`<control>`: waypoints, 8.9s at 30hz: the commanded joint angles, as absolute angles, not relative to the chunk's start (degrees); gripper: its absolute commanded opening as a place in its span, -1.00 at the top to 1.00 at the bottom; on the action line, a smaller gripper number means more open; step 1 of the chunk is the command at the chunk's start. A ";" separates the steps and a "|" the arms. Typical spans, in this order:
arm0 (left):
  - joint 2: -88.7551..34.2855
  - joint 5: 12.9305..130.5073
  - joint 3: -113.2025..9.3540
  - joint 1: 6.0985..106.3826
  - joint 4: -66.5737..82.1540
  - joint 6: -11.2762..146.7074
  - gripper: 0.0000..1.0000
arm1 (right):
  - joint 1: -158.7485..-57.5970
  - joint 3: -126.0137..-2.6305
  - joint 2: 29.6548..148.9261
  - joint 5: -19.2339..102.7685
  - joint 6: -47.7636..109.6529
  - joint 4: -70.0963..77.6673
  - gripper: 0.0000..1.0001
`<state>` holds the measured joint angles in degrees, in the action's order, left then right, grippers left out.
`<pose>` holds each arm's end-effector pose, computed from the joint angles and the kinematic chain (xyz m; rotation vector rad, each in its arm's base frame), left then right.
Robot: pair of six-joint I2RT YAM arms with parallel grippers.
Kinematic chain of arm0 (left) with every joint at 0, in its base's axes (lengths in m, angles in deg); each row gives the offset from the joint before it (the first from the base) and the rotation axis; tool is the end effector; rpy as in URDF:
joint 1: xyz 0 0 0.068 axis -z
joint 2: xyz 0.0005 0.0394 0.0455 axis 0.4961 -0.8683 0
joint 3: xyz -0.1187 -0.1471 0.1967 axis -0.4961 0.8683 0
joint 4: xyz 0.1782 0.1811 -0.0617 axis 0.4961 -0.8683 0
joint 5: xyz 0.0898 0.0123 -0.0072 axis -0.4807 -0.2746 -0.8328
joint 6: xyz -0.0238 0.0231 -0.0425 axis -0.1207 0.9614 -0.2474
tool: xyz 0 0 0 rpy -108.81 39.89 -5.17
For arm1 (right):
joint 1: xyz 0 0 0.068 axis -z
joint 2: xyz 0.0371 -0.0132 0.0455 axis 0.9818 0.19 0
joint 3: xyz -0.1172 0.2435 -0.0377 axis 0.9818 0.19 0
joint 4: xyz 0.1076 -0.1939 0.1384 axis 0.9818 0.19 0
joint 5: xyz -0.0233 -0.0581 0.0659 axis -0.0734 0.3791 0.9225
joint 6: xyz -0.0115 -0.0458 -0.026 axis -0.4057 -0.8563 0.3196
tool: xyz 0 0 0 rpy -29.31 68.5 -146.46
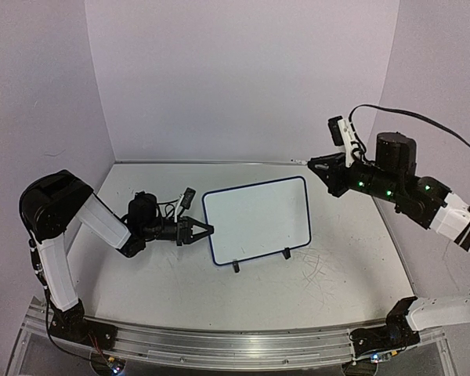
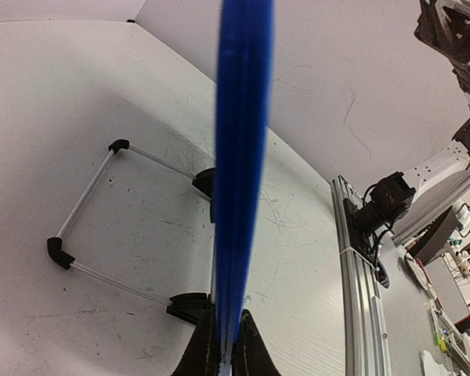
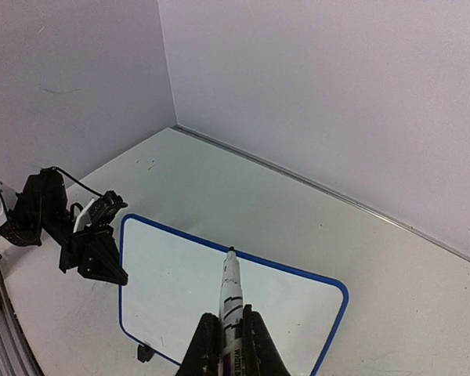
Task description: Write a sentence on the whiteboard
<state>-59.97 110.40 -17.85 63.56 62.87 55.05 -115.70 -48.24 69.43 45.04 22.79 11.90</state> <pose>0.2665 -0.2097 0.1327 0.7965 1.7986 -1.4249 0.1939 0.1526 0.3781 -0.7148 1.6402 0.6132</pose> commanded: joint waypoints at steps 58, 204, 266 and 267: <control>-60.29 107.53 -21.38 63.67 49.76 58.47 1.00 | -138.00 -39.26 83.03 37.27 13.32 -12.43 1.00; -56.41 104.90 -21.25 63.67 44.48 60.93 1.00 | -139.10 -48.94 107.90 21.53 12.92 -18.94 1.00; -56.21 104.76 -21.33 63.67 43.68 61.19 1.00 | -141.43 -42.17 99.85 26.71 17.50 -22.37 1.00; -56.25 104.69 -21.27 63.67 43.71 61.19 1.00 | -141.31 -40.75 98.20 27.04 17.76 -24.32 1.00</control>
